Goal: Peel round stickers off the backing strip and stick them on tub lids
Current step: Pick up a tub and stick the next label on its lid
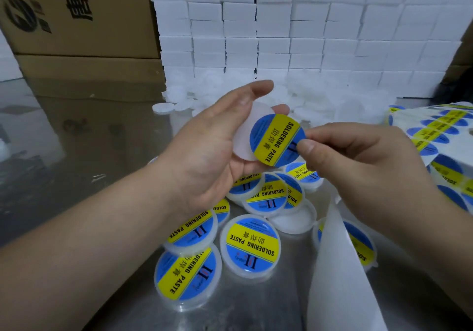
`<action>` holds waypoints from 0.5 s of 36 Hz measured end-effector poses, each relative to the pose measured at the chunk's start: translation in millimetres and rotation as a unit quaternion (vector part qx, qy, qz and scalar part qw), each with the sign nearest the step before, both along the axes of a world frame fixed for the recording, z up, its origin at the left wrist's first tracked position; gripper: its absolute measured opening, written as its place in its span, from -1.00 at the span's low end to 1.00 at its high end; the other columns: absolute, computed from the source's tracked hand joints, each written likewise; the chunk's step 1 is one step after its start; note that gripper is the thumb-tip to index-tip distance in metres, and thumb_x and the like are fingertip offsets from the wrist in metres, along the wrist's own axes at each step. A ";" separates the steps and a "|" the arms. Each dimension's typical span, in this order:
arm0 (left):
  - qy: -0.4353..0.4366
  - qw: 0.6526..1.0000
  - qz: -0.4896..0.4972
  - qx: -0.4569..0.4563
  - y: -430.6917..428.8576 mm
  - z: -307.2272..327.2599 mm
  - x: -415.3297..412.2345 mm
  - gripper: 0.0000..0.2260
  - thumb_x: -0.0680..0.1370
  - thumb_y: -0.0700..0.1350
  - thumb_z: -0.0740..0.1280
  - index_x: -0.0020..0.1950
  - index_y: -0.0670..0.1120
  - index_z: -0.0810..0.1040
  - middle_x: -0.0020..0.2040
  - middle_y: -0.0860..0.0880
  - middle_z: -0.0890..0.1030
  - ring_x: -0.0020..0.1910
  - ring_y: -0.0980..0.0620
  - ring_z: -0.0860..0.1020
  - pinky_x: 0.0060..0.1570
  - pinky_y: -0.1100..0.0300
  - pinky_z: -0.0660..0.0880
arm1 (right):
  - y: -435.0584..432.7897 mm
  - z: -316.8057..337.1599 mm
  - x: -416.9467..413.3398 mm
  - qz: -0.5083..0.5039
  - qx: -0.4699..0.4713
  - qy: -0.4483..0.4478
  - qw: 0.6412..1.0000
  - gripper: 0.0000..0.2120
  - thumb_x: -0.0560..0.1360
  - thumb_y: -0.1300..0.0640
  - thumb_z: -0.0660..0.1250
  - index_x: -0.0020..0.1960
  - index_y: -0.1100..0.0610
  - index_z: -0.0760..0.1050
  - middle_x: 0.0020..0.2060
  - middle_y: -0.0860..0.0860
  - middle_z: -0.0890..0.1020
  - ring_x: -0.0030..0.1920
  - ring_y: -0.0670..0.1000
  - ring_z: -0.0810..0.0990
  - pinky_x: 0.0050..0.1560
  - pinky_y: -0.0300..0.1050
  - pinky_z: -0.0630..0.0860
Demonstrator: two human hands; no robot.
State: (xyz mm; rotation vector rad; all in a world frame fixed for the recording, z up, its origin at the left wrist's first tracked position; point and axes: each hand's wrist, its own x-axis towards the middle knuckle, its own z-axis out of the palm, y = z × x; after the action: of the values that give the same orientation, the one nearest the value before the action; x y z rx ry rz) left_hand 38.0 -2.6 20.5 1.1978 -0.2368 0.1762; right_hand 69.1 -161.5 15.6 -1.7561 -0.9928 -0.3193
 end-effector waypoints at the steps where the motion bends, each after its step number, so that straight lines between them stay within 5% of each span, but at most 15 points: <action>1: 0.001 1.000 -0.004 -0.005 -0.6 -0.6 -0.1 -0.79 0.46 -0.01 0.19 -0.01 0.03 0.57 -0.02 -0.10 0.67 -0.11 -0.08 0.66 -0.20 0.01 0.60 | 0.3 0.2 -0.1 0.001 -0.006 -0.002 1.000 -0.70 0.37 0.02 0.29 -0.35 -0.41 0.54 -0.44 -0.30 0.59 -0.37 -0.30 0.53 -0.32 -0.51 0.39; 10: 0.014 0.998 -0.061 0.007 -3.1 -6.0 -1.0 -0.69 0.35 0.11 0.18 -0.05 -0.02 0.55 -0.05 -0.13 0.67 -0.12 -0.07 0.65 -0.12 0.02 0.59 | 0.9 -2.1 -0.4 0.029 -0.007 -0.006 1.000 -0.74 0.40 0.06 0.39 -0.37 -0.28 0.53 -0.48 -0.39 0.55 -0.37 -0.40 0.53 -0.35 -0.57 0.35; 18: -0.018 0.997 -0.069 0.008 -7.6 -10.9 -4.7 -0.76 0.33 -0.16 0.37 -0.02 -0.01 0.54 -0.06 -0.08 0.67 -0.19 -0.03 0.65 -0.20 0.13 0.61 | 0.6 -3.9 2.9 0.038 -0.008 0.010 0.999 -0.72 0.42 0.15 0.36 -0.33 -0.21 0.57 -0.42 -0.38 0.59 -0.35 -0.38 0.54 -0.32 -0.55 0.37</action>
State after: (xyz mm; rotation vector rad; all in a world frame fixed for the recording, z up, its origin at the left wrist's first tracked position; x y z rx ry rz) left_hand 33.3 -10.2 9.6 1.1904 -0.3509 0.0756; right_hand 72.0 -160.9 11.7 -1.7287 -1.0475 -0.2461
